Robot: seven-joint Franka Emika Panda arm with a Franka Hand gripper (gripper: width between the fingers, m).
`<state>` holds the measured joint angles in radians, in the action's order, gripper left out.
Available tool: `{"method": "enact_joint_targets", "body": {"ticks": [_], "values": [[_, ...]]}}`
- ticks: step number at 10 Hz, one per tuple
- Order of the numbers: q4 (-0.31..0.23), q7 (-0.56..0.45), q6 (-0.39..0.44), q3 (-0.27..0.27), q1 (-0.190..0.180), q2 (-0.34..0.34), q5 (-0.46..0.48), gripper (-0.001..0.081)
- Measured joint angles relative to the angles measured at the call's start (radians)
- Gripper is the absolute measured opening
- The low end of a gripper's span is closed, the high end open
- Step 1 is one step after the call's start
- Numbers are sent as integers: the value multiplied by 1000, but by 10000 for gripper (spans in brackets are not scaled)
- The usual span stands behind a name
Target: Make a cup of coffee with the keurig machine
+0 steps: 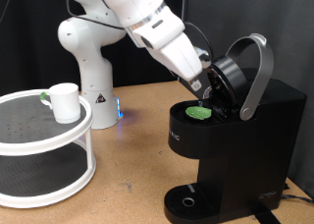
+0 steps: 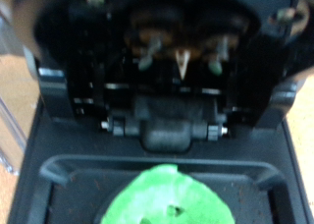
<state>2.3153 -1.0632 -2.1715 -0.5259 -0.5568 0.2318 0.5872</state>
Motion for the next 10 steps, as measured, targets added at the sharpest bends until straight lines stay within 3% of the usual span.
{"method": "enact_joint_targets", "body": {"ticks": [5,10], "values": [[-39,3,63,-20,10,125,28,805],[-141,72,169,-20,12,155,25,805]]}}
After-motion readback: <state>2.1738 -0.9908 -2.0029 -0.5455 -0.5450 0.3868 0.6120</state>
